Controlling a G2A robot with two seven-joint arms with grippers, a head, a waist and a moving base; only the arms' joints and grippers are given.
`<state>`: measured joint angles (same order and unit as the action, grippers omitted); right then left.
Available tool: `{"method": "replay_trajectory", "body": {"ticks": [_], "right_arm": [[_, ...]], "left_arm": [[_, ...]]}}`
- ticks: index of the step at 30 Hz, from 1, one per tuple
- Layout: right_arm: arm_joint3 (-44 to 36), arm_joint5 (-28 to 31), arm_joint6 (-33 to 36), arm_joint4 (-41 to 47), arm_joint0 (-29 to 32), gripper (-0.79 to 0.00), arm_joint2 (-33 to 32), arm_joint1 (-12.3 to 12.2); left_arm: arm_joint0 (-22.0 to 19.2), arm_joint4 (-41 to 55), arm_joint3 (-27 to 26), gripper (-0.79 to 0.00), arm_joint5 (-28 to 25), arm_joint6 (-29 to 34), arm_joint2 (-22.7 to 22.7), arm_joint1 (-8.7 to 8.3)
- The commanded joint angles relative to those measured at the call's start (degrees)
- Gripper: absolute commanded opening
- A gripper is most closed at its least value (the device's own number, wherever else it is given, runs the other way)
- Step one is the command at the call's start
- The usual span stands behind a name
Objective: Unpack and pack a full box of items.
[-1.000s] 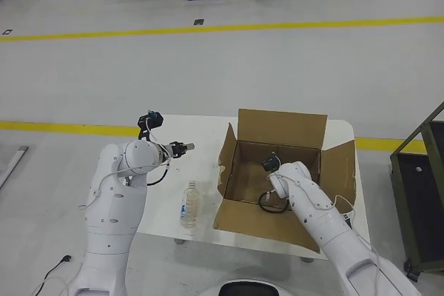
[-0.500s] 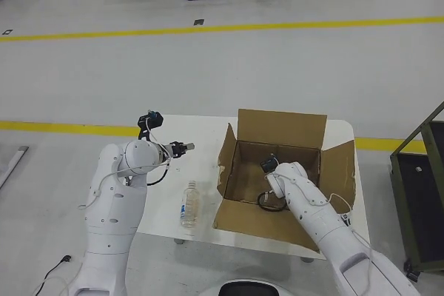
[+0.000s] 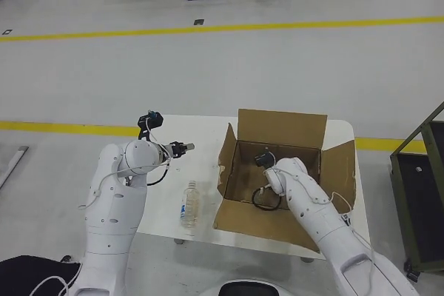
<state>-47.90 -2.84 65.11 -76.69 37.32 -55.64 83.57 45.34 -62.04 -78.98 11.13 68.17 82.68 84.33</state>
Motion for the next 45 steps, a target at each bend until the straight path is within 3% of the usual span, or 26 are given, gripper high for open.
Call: {"method": "replay_trajectory", "body": {"ticks": [1, 8, 12, 16, 20, 23, 35, 45], "right_arm": [[-1.73, 1.26, -0.83, 1.13, 0.81, -0.785, -1.09, -0.29], [-9.35, 3.46, -2.32, 5.06, 3.05, -0.785, -6.28, -1.58], [-20.08, 4.93, -1.91, 6.31, 6.25, -0.785, -12.44, -3.33], [-37.60, 7.43, -1.02, 9.06, 13.94, -0.785, -21.94, -5.50], [-47.55, 10.29, -0.31, 11.60, 20.01, -0.785, -27.93, -6.69], [-47.47, 12.05, 0.27, 11.94, 22.78, -0.785, -29.06, -7.16], [-46.04, 12.24, 0.50, 12.35, 22.90, -0.785, -28.88, -7.20], [-58.61, 11.41, -13.38, 15.78, 23.63, -0.785, -36.78, -8.14]], "left_arm": [[0.00, 0.00, 0.00, 0.000, 0.00, 0.00, 0.00, 0.00], [0.00, 0.00, 0.00, 0.000, 0.00, 0.00, 0.00, 0.00], [0.00, 0.00, 0.00, 0.000, 0.00, 0.00, 0.00, 0.00], [0.00, 0.00, 0.00, 0.000, 0.00, 0.00, 0.00, 0.00], [0.00, 0.00, 0.00, 0.000, 0.00, 0.00, 0.00, 0.00], [0.00, 0.00, 0.00, 0.000, 0.00, 0.00, 0.00, 0.00], [0.00, 0.00, 0.00, 0.000, 0.00, 0.00, 0.00, 0.00], [0.00, 0.00, 0.00, 0.000, 0.00, 0.00, 0.00, 0.00]]}}
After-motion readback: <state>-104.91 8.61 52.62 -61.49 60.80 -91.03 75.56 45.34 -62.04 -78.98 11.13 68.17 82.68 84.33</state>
